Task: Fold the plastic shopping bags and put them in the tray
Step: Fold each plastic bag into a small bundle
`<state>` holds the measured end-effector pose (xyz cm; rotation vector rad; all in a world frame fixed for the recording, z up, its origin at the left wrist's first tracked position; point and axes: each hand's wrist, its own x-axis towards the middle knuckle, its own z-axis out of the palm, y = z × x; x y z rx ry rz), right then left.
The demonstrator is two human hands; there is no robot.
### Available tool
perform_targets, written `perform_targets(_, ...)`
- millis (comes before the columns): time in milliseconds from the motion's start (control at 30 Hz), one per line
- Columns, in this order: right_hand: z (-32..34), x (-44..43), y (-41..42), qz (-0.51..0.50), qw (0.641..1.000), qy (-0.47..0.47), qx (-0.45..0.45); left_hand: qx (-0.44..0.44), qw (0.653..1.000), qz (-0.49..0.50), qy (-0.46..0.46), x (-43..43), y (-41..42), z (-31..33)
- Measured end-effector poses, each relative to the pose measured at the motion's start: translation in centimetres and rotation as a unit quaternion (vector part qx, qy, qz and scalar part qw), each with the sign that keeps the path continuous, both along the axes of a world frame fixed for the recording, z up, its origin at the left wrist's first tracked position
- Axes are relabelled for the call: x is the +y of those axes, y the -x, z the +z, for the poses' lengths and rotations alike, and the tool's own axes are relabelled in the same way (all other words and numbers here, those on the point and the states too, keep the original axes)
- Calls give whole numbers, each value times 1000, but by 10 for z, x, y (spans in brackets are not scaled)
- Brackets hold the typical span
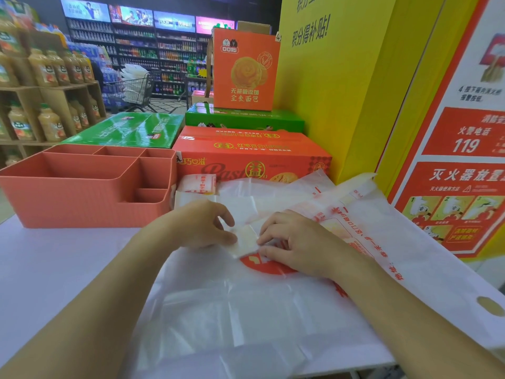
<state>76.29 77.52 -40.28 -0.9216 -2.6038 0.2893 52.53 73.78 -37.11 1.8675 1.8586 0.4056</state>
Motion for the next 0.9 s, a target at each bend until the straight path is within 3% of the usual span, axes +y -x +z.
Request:
perform_targets(67,0,1,-1,3,1000,-9,-1,-44,999,8,-10,-1,-2,1)
perform_targets(167,0,1,0,0,1000,-12,3,-190,981,34,-13,-1,-3,2)
perform_targets(333,1,-4,4,-11,998,-58,-11,-415,905,92,31,1,-14,0)
perform_targets(500,1,-10,8,-24,993,-114,-4,-557,823,104,34,3,-22,0)
perform_targets(567,2,-11,8,-32,993,-114,10,-583,805,107,29,6,-19,1)
perform_targets(633,2,-8,6,-45,996,-57,50,-536,839,88,14,6,-14,2)
perform_targets(767,9,-2,-4,-73,983,97,138,-338,941,-33,4,0,-8,0)
perform_targets(900,12,-4,-8,-55,983,120,126,-241,968,-63,-9,0,-15,-7)
